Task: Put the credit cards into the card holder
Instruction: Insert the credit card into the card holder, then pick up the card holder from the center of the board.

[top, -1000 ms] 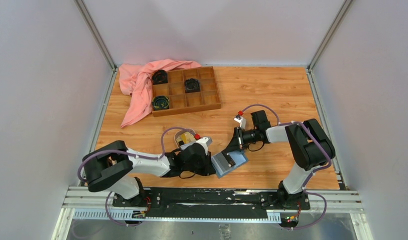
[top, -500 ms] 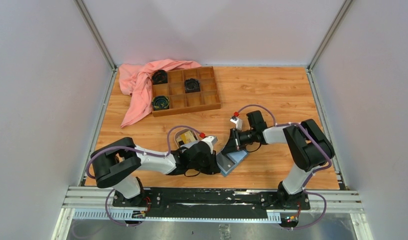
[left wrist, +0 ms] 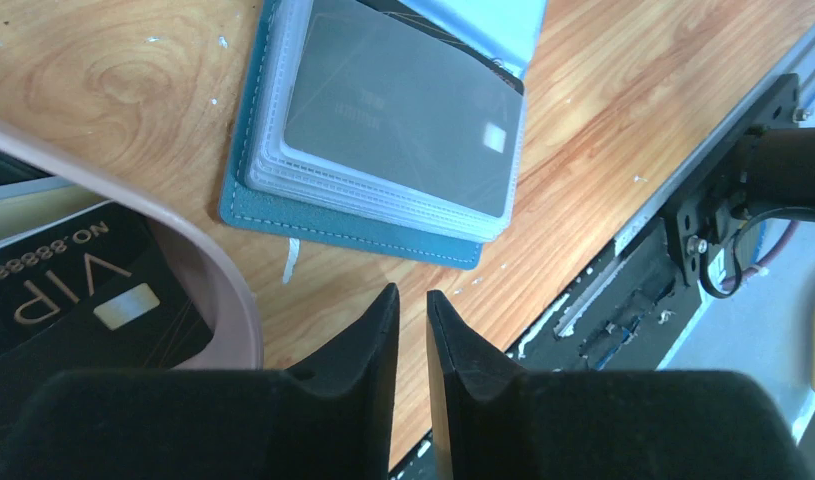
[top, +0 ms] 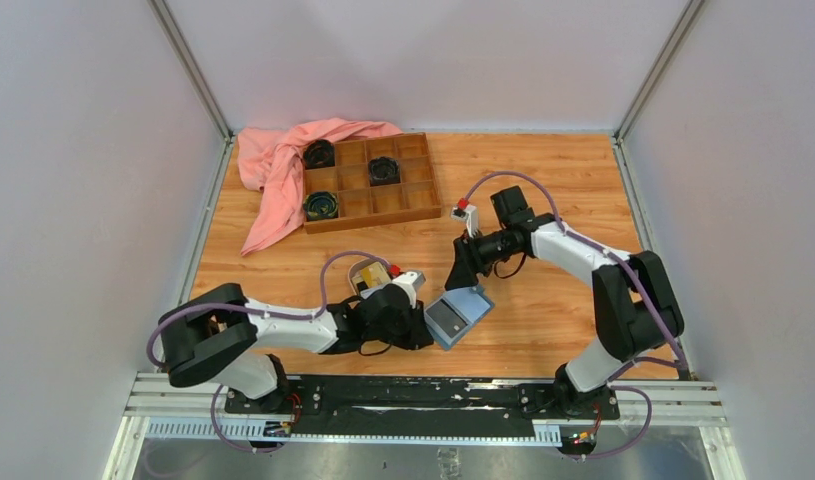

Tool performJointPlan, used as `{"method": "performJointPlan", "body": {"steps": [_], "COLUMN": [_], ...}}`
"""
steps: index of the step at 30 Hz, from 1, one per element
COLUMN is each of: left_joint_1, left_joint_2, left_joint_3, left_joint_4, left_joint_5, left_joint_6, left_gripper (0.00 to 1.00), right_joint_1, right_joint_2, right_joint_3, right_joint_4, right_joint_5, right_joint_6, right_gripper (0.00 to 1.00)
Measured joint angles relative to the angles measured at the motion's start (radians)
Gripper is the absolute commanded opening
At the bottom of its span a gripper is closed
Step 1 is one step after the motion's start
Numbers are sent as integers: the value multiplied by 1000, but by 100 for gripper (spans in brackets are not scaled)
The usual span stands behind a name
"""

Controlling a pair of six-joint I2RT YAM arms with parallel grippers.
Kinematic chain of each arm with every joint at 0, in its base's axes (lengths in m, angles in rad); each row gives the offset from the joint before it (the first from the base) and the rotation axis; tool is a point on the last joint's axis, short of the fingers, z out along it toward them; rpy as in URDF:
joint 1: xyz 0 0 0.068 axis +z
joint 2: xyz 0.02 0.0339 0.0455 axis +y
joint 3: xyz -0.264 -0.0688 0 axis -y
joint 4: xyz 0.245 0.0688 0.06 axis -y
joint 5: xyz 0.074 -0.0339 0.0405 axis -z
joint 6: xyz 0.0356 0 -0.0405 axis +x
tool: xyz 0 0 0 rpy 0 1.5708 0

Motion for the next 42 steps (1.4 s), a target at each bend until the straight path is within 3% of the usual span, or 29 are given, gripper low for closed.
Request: {"method": "performJointPlan", "body": {"steps": [4,9,12,16,21,30,38,42], "left_joint_1": [0,0,0,0,0,-11,-58,-63], "left_joint_2": [-68,-151,-209,-295,-346,-264,-65,-7], "left_joint_3": [-16,-21,-49,-97,-116,-116,-25,16], "left_joint_4": [-25,-50,-52,-65,-67,-65,-47,-32], "left_joint_5": [-3,-9,-13,-39,-60,-66,-76,-89], "left_joint_6": [6,32,42,44,13,-163,-290,-299], "left_gripper": [29,33,38,60,64,68,68,68], "right_joint_1": [-3,-9,-9,-9,-23,-84,-86,-88], "right_joint_2": [-61,-80,-81,-79,-7,95,159,179], "right_joint_3": [60,62,59,53,67,74,101,108], "right_joint_4": [-125,-207,-230,-243,-269,-302,-326,-331], "right_joint_5": [94,216,267,320,328,298,254,233], "right_joint_6": [-195,-323,-368,-393,-388,-357,-332,-322], "right_gripper": [64,63,65,65,65,62,50,39]}}
